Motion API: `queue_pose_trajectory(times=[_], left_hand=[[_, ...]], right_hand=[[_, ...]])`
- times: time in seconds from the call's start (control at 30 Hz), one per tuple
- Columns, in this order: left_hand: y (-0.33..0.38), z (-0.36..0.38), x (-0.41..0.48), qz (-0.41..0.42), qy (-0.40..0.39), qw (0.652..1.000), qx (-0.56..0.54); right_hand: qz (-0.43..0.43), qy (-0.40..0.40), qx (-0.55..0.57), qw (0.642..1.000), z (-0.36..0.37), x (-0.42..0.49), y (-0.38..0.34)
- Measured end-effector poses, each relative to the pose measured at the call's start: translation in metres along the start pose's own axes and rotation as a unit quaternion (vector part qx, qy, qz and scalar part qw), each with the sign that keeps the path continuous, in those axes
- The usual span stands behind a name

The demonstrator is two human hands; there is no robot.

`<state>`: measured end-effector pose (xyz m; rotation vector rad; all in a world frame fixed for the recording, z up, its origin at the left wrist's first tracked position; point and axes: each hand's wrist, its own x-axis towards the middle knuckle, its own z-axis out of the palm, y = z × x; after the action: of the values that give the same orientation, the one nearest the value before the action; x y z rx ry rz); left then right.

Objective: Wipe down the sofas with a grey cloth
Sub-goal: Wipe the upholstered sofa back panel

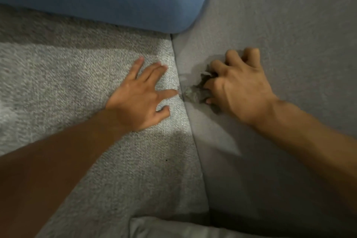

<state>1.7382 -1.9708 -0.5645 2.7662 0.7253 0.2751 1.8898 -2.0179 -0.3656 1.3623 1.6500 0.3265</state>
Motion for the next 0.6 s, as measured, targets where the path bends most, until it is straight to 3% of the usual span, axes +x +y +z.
queue_pose_trajectory(times=[0.2,0.4,0.6], left_hand=[[0.000,-0.005,-0.001,0.006,0.005,1.000,-0.014],[0.000,-0.004,0.001,0.000,-0.001,1.000,-0.018],[-0.001,-0.004,0.002,0.003,0.003,1.000,-0.027]], right_hand=[[0.031,0.008,0.013,0.999,-0.004,0.017,-0.014],[-0.022,-0.052,0.056,0.997,-0.003,-0.007,-0.020],[0.041,0.019,0.033,0.998,0.002,0.035,-0.013]])
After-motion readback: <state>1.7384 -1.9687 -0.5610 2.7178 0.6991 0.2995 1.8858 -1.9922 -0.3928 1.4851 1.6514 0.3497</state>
